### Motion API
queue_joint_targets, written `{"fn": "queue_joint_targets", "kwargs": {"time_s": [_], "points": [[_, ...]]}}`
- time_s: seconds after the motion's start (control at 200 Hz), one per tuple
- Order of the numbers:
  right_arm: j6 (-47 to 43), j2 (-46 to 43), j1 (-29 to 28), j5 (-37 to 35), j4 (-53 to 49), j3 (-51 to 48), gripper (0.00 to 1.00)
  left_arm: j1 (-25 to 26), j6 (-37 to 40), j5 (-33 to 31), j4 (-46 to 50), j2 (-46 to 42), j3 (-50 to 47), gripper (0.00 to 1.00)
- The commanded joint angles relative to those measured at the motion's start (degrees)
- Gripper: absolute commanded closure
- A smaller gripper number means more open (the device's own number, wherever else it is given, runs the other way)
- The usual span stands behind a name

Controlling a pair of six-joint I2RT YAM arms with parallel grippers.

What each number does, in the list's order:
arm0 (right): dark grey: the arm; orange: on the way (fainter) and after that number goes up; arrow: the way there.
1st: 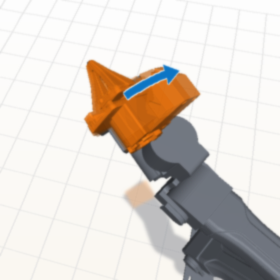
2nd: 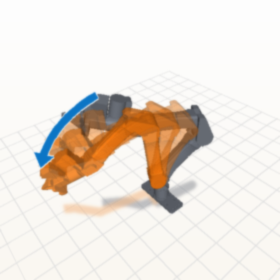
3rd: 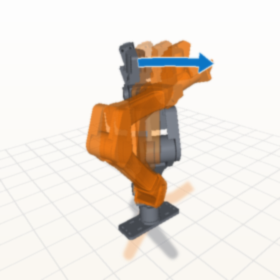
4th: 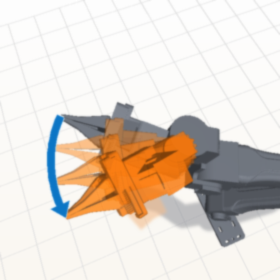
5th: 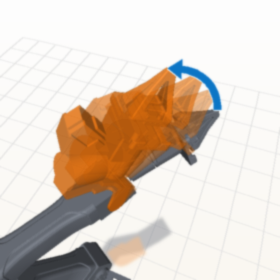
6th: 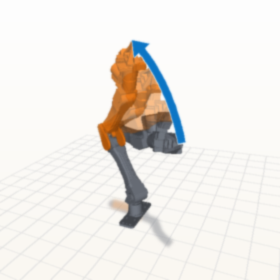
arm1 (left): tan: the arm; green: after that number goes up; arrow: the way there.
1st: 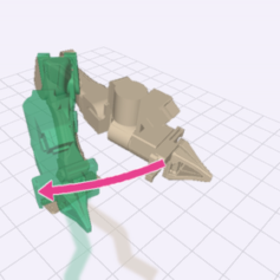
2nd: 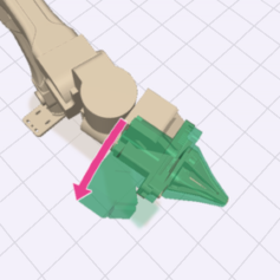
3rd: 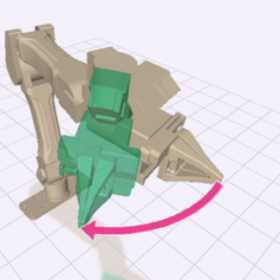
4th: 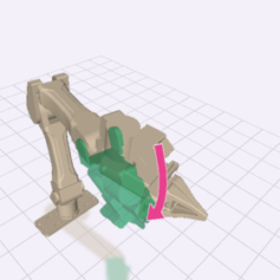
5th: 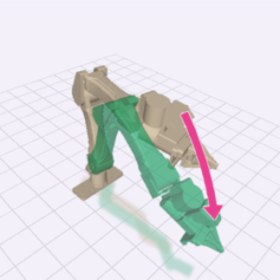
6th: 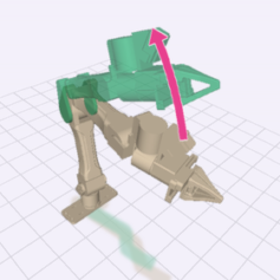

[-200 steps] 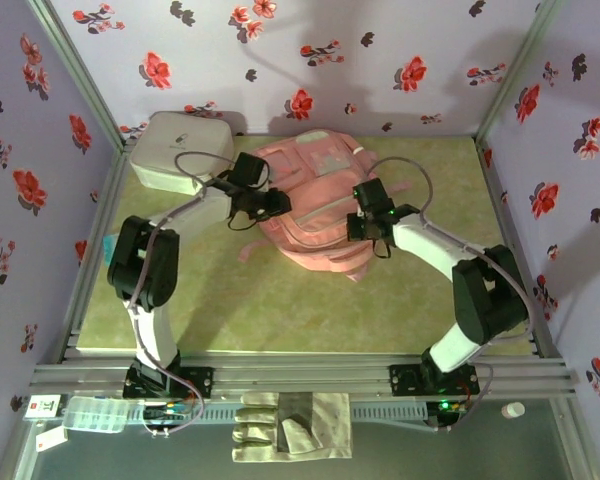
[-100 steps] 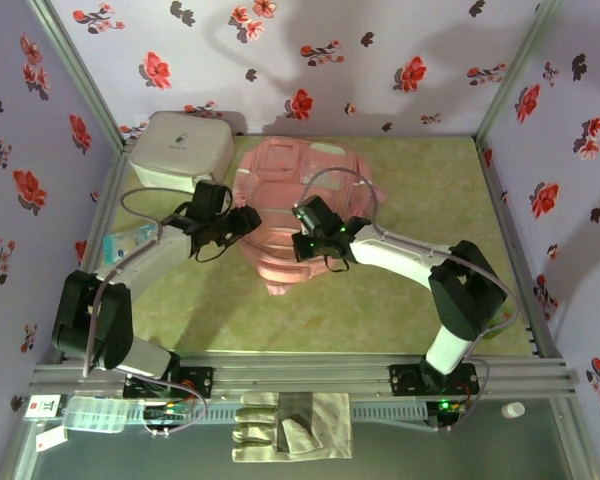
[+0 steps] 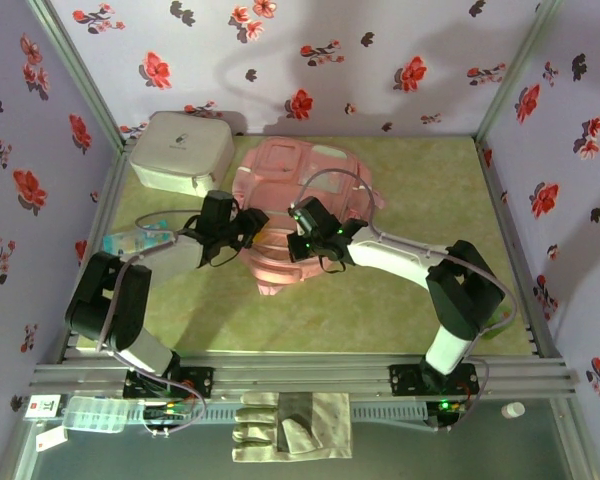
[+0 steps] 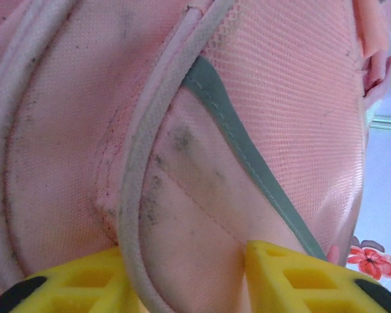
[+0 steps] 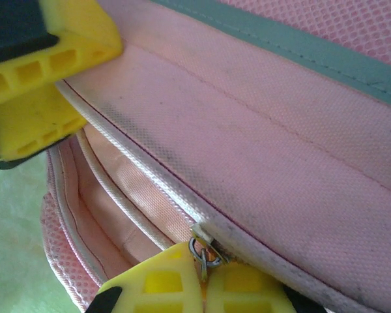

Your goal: Pack the student bag

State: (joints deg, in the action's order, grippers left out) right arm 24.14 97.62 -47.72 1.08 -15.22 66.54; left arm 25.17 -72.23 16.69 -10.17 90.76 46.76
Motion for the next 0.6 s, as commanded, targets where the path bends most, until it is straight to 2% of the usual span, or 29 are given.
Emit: {"fn": "queue_joint_targets", "kwargs": {"time_s": [0.0,0.1,0.3,0.44,0.595], "points": [[0.73,-1.69,-0.21,0.42,1.86,-0.50,1.00,0.35,-2.65,-1.24,-5.83,1.08,-0.08,0.61],[0.69,-1.98,-0.20,-0.25,1.57,-0.87,1.00,0.26,-2.12,-1.74,-4.79,1.46,0.91,0.66],[-1.61,-3.79,0.64,-2.67,-0.96,-2.39,1.00,0.16,-0.47,-3.14,-2.31,1.12,1.28,0.88],[-5.06,-7.89,5.23,-1.29,-2.39,-6.98,1.00,0.10,2.92,-3.79,1.35,0.66,2.08,1.00],[-10.03,-10.91,10.33,0.83,-4.67,-9.83,1.00,-0.09,6.24,-4.21,4.35,0.12,2.70,1.00]]}}
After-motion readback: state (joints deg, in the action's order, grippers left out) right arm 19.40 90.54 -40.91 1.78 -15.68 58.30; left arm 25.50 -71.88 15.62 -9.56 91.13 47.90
